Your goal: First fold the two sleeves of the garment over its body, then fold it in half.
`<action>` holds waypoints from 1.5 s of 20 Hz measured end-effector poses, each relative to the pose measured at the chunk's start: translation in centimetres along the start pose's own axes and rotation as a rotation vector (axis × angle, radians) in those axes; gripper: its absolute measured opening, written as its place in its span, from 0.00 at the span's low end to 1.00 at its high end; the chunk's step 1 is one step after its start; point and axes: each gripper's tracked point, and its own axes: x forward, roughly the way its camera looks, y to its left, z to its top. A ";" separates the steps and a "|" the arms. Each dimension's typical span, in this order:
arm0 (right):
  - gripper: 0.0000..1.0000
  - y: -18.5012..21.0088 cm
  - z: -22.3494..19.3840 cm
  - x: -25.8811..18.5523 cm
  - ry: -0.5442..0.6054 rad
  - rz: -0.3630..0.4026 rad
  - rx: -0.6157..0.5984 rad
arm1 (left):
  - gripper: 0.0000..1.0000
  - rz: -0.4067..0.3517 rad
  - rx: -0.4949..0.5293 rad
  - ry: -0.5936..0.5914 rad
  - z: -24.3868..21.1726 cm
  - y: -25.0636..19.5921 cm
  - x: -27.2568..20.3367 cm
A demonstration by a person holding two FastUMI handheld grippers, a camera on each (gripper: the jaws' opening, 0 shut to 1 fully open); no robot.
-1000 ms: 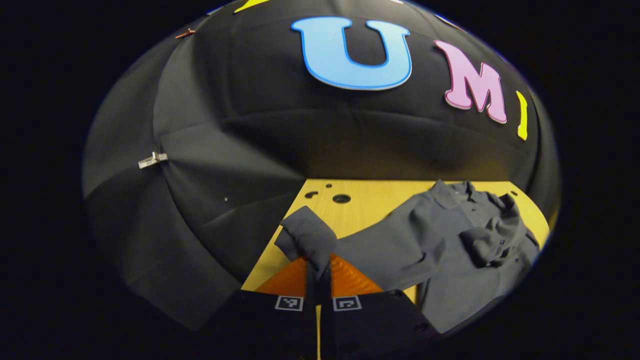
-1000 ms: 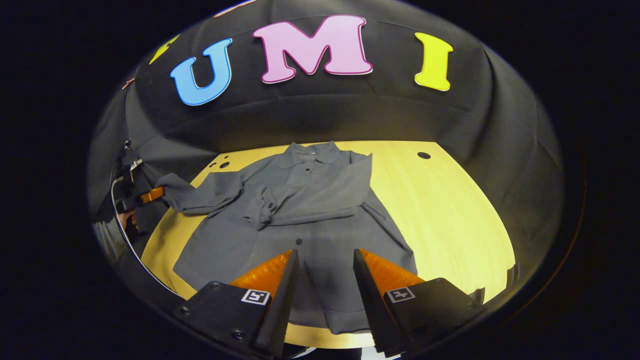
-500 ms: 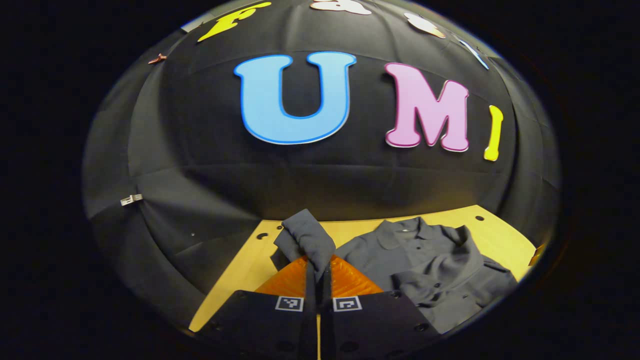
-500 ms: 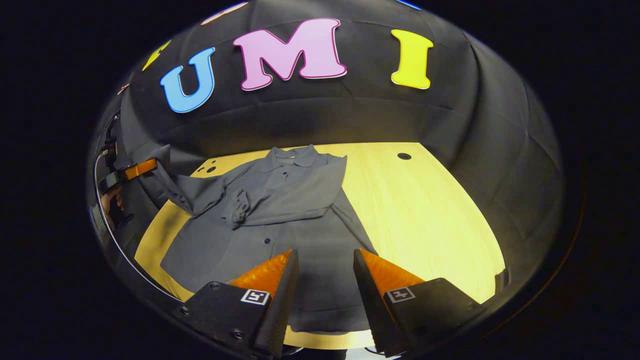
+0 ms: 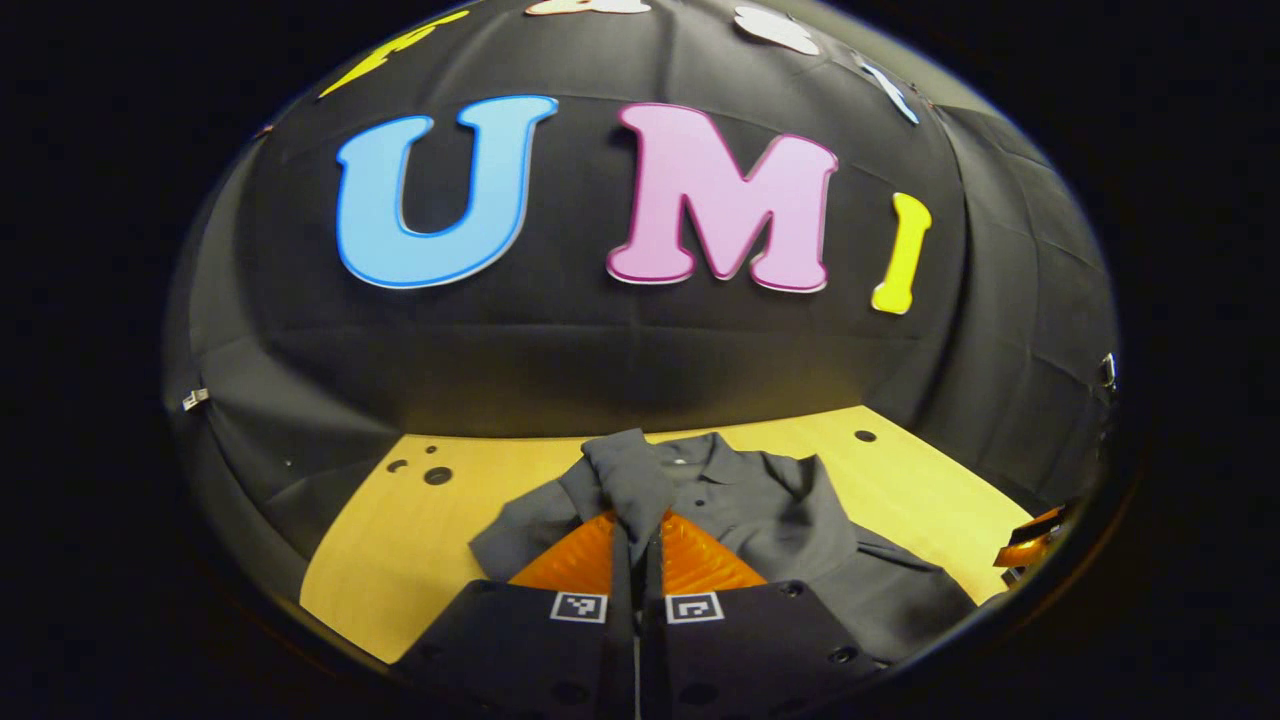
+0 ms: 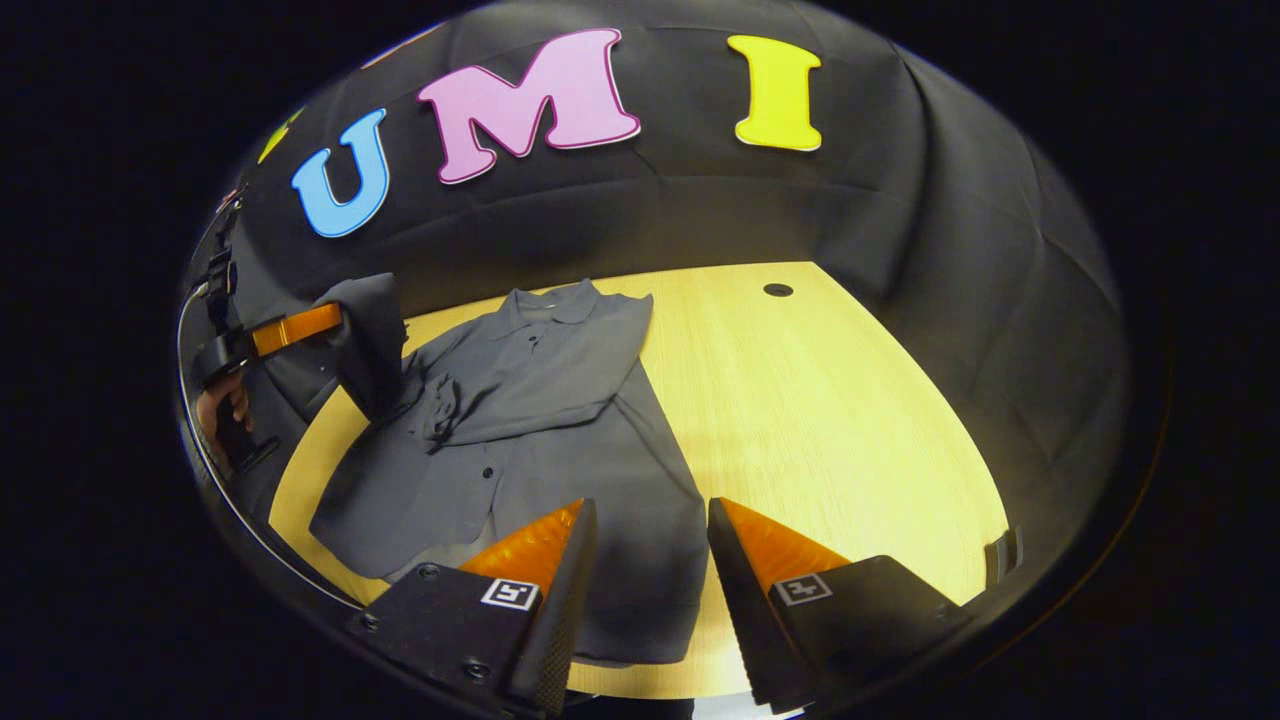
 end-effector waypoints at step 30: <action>0.72 -3.4 -4.0 1.2 0.079 -0.006 0.072 | 0.95 -0.272 0.161 0.176 -11.1 -15.8 2.6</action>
